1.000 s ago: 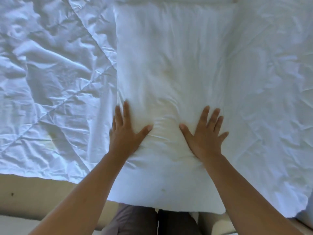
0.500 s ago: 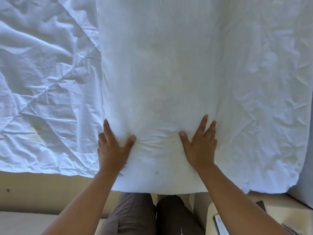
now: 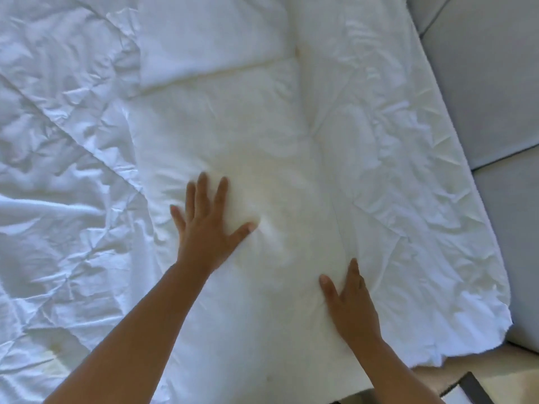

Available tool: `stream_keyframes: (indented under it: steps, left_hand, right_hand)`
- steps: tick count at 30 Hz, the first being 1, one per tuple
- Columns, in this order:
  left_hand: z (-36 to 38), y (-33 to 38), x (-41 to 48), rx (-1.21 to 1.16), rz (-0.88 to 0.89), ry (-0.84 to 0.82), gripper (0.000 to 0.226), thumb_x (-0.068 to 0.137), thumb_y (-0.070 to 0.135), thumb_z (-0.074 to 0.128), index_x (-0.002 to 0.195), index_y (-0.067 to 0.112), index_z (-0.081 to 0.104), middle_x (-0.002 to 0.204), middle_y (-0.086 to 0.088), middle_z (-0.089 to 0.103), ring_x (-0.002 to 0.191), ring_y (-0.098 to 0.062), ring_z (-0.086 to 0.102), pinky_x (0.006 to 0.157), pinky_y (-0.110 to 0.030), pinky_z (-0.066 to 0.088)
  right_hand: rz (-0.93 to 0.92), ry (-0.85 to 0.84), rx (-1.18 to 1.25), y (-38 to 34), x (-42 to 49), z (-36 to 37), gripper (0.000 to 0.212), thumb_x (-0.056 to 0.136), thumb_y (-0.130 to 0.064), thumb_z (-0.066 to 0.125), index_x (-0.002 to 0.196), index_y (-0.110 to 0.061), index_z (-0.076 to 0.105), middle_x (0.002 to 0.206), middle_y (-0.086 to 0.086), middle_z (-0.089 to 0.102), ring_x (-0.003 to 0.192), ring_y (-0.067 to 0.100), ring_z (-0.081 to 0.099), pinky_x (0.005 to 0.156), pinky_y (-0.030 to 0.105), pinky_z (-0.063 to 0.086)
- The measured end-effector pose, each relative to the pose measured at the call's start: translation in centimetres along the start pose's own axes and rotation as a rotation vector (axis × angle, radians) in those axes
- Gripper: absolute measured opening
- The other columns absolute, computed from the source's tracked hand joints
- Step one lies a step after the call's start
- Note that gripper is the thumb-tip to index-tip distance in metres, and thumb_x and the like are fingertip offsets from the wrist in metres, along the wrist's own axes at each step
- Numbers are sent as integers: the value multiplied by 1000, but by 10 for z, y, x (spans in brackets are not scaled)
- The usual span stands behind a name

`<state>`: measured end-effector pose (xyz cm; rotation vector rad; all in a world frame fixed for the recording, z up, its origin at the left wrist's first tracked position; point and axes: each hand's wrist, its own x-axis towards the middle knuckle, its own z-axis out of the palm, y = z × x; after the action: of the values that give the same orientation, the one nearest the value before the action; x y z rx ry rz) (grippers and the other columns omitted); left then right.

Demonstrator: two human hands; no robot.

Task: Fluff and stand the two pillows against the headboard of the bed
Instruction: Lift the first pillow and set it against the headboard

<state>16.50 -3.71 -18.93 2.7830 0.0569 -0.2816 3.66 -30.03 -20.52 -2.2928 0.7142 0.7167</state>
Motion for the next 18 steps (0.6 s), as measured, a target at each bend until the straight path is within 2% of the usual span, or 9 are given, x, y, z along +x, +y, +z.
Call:
stream_keyframes:
  steps: [4,8,12,15,18]
  left_hand:
    - [-7,35,87,236,356,-124,104,74,88,34,158,37,0,167,6,-8,153,-22,-12,116,-65,-4]
    - [-8,88,155,444,652,-319,104,74,89,31,158,33,5,168,8,0,154,-17,-8,118,-64,-5]
    - [3,139,197,608,791,-490,97,79,85,38,156,28,22,165,7,19,154,-15,6,118,-65,-5]
    - [12,158,216,712,883,-582,92,77,87,36,151,31,34,158,6,35,150,-16,20,119,-62,-6]
    - [14,167,231,812,933,-599,94,72,92,27,140,30,47,143,1,53,138,-23,41,120,-55,9]
  right_hand:
    - [71,42,62,10,3,4,114,69,-87,20,160,-20,10,160,5,34,144,26,38,112,44,37]
    - [105,36,48,11,4,6,103,74,-86,23,157,-26,15,153,4,41,138,28,44,106,47,41]
    - [119,67,38,12,1,9,104,68,-88,17,151,-26,24,144,2,50,130,28,52,98,46,46]
    - [109,97,30,14,1,14,98,68,-90,16,139,-25,35,134,1,57,120,28,59,90,42,49]
    - [127,61,28,21,2,16,89,66,-91,14,123,-26,37,124,-1,62,112,29,63,82,41,46]
